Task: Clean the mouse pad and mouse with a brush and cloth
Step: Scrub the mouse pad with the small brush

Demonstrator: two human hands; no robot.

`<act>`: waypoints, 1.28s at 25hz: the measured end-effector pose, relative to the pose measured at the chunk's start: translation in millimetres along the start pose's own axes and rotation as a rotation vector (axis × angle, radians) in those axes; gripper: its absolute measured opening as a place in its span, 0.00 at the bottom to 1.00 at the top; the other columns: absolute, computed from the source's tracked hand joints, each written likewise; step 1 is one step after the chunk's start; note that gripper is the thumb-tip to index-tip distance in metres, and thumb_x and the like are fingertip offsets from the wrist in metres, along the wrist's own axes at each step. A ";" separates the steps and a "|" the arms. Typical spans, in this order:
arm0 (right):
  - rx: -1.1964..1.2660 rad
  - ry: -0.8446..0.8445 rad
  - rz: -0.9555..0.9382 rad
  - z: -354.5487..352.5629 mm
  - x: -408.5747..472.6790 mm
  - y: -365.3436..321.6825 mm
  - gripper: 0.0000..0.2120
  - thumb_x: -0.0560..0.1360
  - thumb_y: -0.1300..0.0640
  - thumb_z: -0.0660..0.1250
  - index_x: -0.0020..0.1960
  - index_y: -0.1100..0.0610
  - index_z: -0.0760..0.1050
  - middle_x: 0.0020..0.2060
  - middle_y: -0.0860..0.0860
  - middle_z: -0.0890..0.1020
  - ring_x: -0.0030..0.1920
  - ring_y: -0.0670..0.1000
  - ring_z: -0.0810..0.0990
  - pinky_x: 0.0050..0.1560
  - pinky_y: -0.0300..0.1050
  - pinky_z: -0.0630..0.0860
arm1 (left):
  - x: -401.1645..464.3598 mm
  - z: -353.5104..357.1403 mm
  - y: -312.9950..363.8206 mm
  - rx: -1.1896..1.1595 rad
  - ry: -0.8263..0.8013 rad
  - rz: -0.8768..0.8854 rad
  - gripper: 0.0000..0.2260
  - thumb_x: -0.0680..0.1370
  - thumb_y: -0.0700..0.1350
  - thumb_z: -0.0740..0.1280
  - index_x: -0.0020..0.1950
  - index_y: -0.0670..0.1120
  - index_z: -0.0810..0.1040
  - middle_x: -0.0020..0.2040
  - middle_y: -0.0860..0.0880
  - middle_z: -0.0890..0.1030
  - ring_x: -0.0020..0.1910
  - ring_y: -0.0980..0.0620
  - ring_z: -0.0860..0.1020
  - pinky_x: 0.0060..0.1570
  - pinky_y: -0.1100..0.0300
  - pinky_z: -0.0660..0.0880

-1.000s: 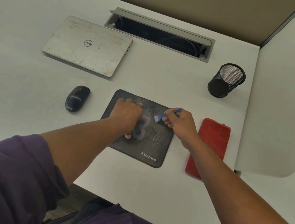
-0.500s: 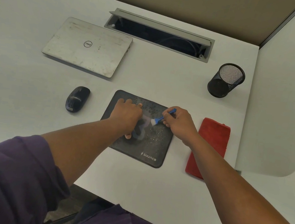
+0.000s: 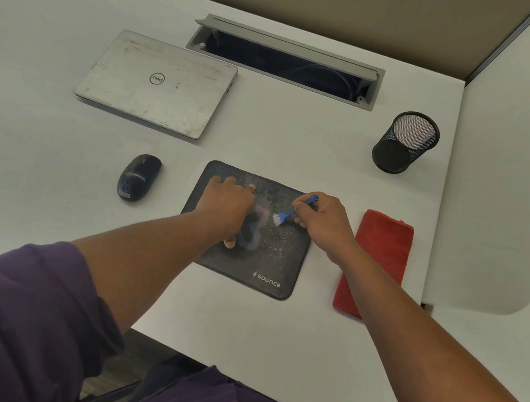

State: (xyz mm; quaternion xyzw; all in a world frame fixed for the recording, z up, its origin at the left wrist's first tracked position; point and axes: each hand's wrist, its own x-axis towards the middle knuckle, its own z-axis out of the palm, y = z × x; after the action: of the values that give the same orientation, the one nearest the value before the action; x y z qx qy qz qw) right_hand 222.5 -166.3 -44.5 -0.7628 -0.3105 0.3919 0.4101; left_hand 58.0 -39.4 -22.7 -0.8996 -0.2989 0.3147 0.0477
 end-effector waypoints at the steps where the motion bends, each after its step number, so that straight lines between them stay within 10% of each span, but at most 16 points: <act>1: -0.012 0.007 -0.033 2.2 0.0 -0.5 0.06 0.78 0.53 0.67 0.44 0.46 0.81 0.39 0.44 0.85 0.41 0.45 0.83 0.48 0.46 0.81 | 0.6 1.0 -0.7 -0.005 0.005 0.003 0.51 0.59 0.60 0.82 0.76 0.46 0.65 0.54 0.49 0.81 0.59 0.45 0.73 0.52 0.51 0.68; 4: -0.092 0.051 -0.270 5.8 -0.5 -12.1 0.06 0.79 0.53 0.67 0.50 0.46 0.83 0.43 0.38 0.84 0.44 0.38 0.80 0.46 0.33 0.75 | 1.9 2.6 -1.1 -0.018 0.015 -0.001 0.53 0.58 0.60 0.82 0.77 0.47 0.62 0.55 0.50 0.81 0.60 0.45 0.73 0.52 0.51 0.67; 9: -0.528 -0.258 -0.356 12.8 -2.9 -18.3 0.07 0.79 0.54 0.67 0.52 0.49 0.84 0.42 0.42 0.83 0.44 0.44 0.80 0.43 0.39 0.72 | 3.8 5.6 -0.6 -0.029 0.019 -0.015 0.55 0.56 0.62 0.82 0.77 0.47 0.63 0.55 0.50 0.81 0.61 0.45 0.72 0.53 0.51 0.67; 32: -0.336 -0.156 -0.337 3.9 -41.6 -9.6 0.06 0.78 0.59 0.69 0.51 0.53 0.85 0.33 0.36 0.79 0.34 0.32 0.76 0.37 0.26 0.67 | 5.1 4.1 -0.8 -0.019 -0.012 -0.004 0.54 0.56 0.62 0.82 0.77 0.47 0.63 0.59 0.50 0.80 0.62 0.45 0.71 0.52 0.51 0.66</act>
State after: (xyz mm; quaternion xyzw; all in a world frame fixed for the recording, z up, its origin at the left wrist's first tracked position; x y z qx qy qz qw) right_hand 196.9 -193.4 -23.2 -0.7251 -0.5248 0.3184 0.3121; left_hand 58.3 -36.3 -28.5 -0.8976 -0.3038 0.3172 0.0380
